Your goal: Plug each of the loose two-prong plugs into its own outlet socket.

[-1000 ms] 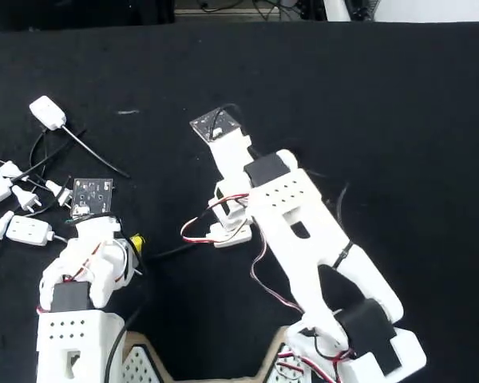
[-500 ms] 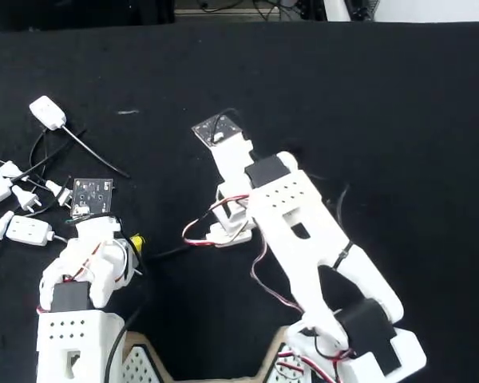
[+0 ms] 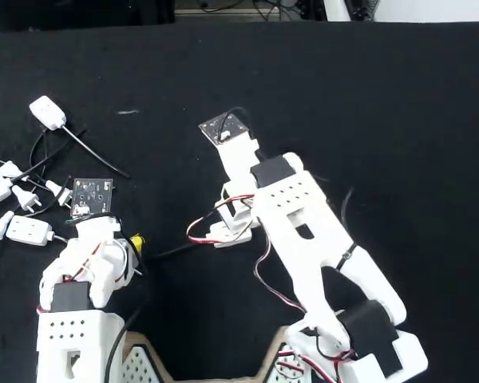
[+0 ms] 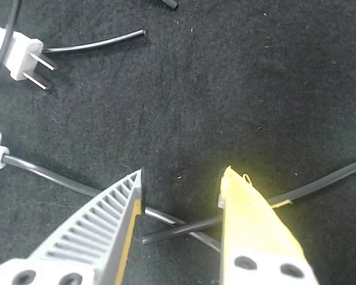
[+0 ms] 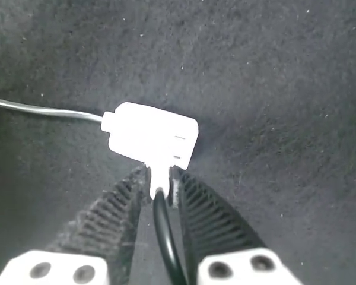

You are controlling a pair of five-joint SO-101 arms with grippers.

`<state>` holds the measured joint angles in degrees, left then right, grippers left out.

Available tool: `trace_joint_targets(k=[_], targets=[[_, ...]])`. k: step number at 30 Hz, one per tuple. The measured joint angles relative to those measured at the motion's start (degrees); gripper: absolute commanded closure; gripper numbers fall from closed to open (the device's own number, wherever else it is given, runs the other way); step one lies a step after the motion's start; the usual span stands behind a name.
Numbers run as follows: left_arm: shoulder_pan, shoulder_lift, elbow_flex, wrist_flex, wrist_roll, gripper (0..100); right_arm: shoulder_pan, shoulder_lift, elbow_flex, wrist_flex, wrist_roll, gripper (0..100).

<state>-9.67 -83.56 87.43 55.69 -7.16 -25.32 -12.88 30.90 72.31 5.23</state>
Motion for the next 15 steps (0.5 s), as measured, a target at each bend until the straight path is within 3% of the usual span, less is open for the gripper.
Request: trace_joint_targets(k=[15], targets=[[0.0,0.0,0.0,0.0,0.0,78,0.0,-0.5,-2.3,3.6,0.0,98.8]])
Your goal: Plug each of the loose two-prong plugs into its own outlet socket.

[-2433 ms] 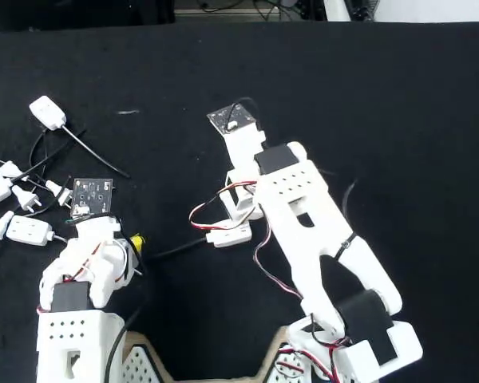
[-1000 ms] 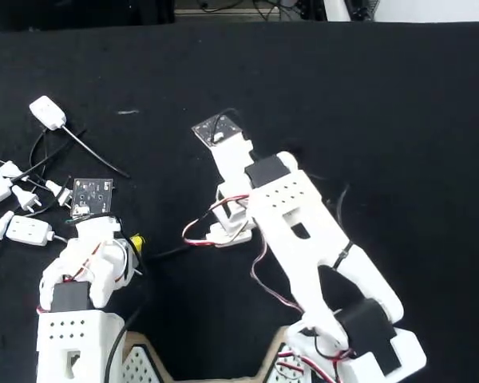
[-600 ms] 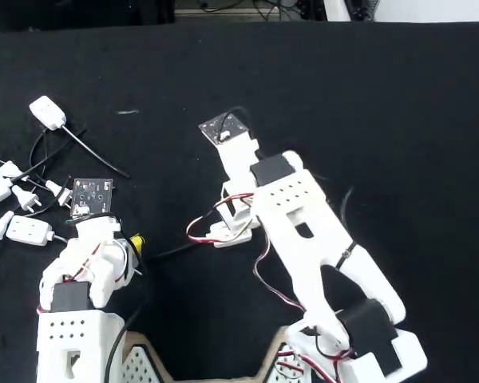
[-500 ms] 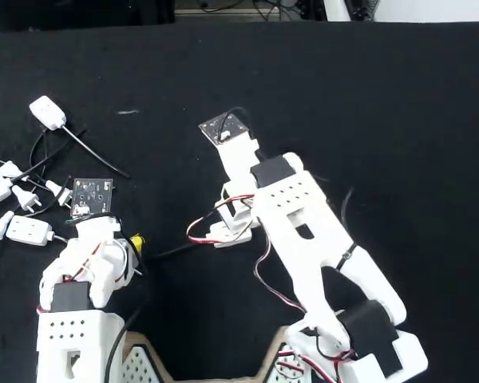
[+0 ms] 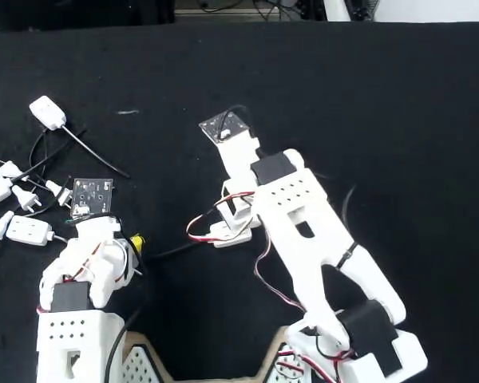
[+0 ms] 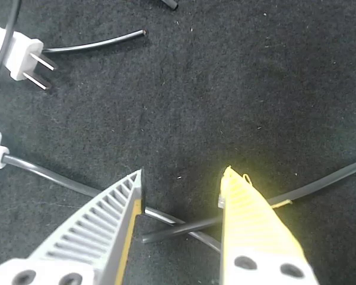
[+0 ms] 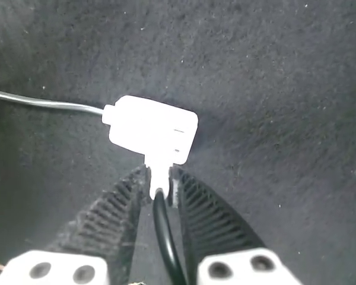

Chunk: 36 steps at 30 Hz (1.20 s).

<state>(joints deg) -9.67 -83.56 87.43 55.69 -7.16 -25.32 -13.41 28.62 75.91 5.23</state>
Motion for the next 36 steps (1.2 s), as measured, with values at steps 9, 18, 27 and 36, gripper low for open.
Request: trace_joint_targets(k=[9,18,27,36], targets=[[0.0,0.0,0.0,0.0,0.0,78,-0.6,0.1,-0.4,0.1,0.0,98.8],[0.0,0.0,0.0,0.0,0.0,78,-4.7,0.1,-0.4,-1.3,0.0,98.8],[0.0,0.0,0.0,0.0,0.0,78,-4.9,0.0,3.4,-7.6,-0.1,98.8],[0.0,0.0,0.0,0.0,0.0,78,-4.9,0.0,3.2,-6.9,-0.2,98.8]])
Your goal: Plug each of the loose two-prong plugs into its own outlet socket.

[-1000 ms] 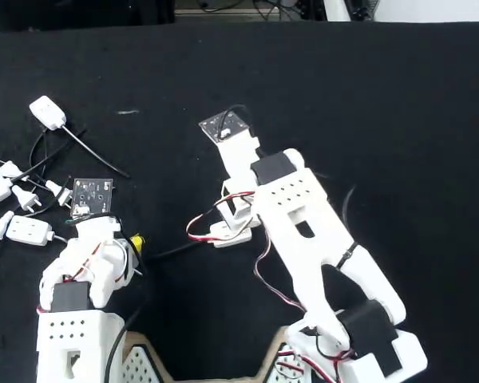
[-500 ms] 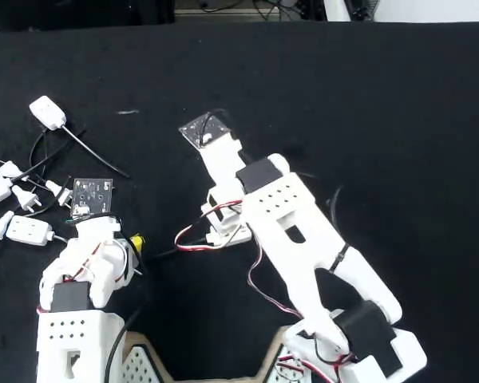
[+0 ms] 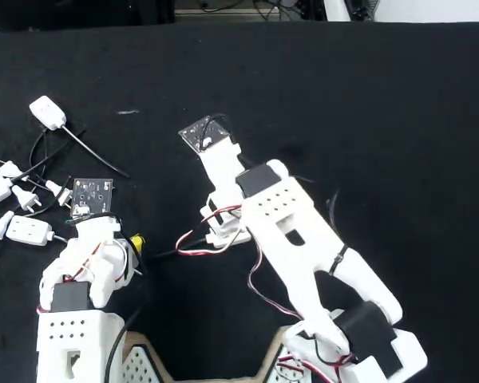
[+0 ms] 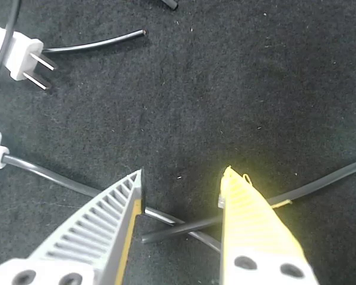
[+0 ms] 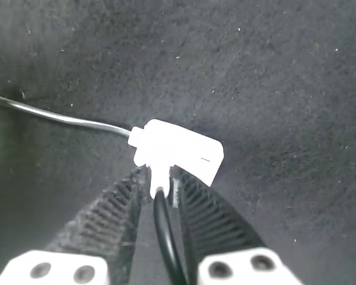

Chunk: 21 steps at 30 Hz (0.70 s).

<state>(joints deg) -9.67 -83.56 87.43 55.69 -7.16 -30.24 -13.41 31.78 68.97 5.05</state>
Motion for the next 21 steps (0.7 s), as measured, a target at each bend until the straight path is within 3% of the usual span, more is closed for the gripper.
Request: trace_joint_targets(k=[7,17,21], targets=[[0.0,0.0,0.0,0.0,0.0,78,0.0,0.0,-1.5,5.5,0.2,98.8],[0.0,0.0,0.0,0.0,0.0,78,0.0,0.0,-1.5,4.1,0.2,98.8],[0.0,0.0,0.0,0.0,0.0,78,3.5,0.1,-1.5,3.3,0.2,98.8]])
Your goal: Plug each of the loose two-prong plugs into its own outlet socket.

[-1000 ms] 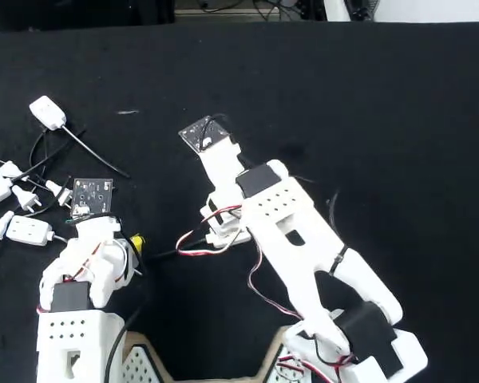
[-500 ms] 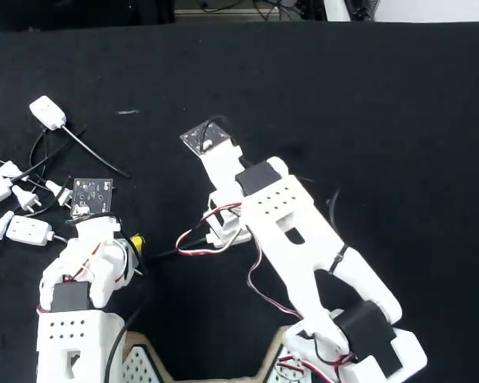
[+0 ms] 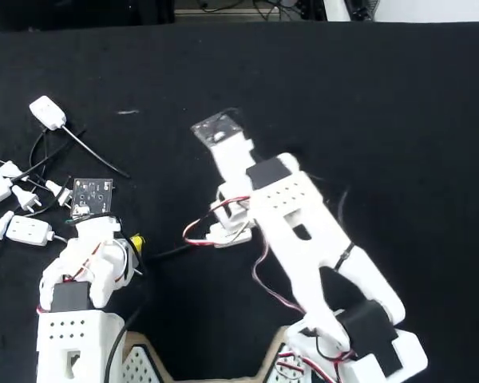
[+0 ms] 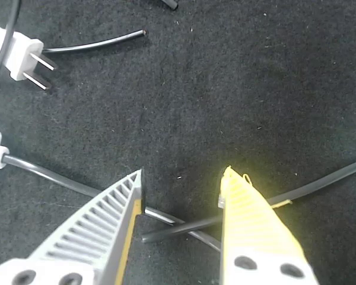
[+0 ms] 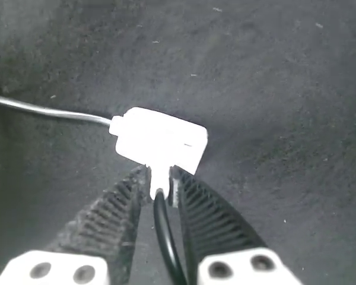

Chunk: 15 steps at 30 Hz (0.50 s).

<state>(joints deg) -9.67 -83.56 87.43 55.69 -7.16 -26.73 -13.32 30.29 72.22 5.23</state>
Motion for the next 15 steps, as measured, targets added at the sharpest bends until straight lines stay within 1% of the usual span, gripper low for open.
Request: trace_joint_targets(k=[11,15], targets=[[0.0,0.0,0.0,0.0,0.0,78,0.9,4.0,-2.3,0.0,0.0,98.8],[0.0,0.0,0.0,0.0,0.0,78,-0.9,4.9,-3.5,0.4,-0.1,98.8]])
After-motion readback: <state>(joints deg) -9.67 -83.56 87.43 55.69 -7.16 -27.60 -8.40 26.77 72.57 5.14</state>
